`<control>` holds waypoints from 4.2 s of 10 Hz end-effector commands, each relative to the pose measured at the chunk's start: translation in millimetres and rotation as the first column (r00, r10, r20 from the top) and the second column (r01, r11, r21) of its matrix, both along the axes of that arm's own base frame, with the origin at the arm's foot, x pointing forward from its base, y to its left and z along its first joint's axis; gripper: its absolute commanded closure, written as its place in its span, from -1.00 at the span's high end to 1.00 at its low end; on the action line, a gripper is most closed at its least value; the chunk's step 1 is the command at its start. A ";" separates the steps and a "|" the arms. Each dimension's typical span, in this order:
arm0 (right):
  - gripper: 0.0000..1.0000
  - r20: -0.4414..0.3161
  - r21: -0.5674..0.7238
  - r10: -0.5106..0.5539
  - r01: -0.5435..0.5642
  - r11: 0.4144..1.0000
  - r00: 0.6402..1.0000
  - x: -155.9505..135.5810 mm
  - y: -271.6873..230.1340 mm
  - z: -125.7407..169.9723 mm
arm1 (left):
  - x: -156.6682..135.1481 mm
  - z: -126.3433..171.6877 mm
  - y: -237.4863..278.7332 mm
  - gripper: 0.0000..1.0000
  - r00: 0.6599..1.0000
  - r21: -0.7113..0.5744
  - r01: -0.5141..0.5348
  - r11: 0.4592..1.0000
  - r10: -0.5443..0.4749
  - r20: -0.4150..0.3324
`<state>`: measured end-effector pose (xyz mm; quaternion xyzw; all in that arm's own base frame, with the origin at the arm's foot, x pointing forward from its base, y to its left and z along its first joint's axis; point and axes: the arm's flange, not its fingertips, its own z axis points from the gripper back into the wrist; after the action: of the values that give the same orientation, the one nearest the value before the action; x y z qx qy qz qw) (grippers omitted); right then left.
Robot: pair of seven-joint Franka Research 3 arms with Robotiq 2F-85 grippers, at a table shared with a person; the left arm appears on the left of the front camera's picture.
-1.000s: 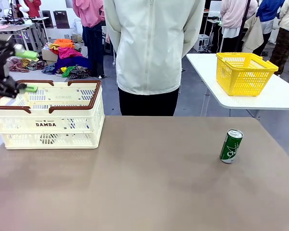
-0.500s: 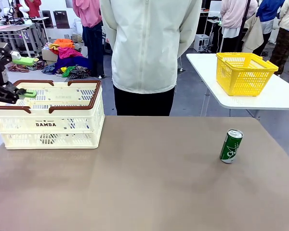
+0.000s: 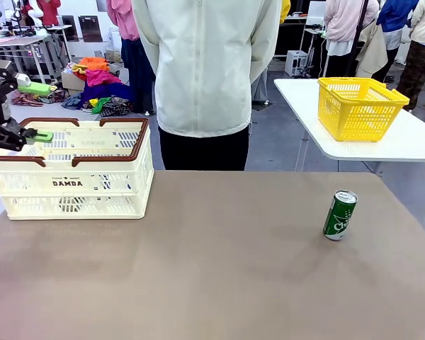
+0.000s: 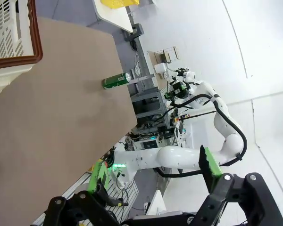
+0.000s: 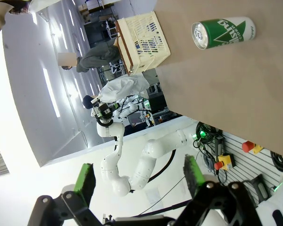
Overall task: Place the drinks into the Shopping basket.
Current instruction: Pick up one drink and place it into the Shopping basket.
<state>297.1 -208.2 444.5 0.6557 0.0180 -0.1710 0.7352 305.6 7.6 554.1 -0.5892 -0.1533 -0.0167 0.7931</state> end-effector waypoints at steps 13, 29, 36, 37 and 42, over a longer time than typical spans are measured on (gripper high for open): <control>1.00 -0.399 -0.693 0.091 -0.365 0.622 0.913 118.2 134.1 82.0 | -0.7 1.6 -1.9 1.00 1.000 -0.026 -0.007 1.000 0.007 -0.006; 1.00 -0.243 -0.955 0.254 -0.276 0.105 0.936 180.6 296.0 -23.9 | -0.7 1.6 -1.9 1.00 1.000 -0.026 -0.007 1.000 0.007 -0.006; 1.00 -0.232 -0.960 0.289 -0.266 0.087 0.929 175.6 285.6 -6.4 | -0.7 1.6 -1.9 1.00 1.000 -0.026 -0.007 1.000 0.007 -0.006; 1.00 -0.213 -0.964 0.279 -0.247 0.094 0.937 172.1 275.4 8.0 | -0.7 1.6 -1.9 1.00 1.000 -0.026 -0.007 1.000 0.007 -0.006; 1.00 -0.240 -0.955 0.289 -0.280 0.103 0.927 174.2 270.4 -0.8 | -0.7 1.6 -1.9 1.00 1.000 -0.026 -0.007 1.000 0.007 -0.006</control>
<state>469.2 59.9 451.0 -0.0043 0.0170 -0.0124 0.9998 306.2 7.1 553.4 -0.5897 -0.1532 -0.0148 0.7928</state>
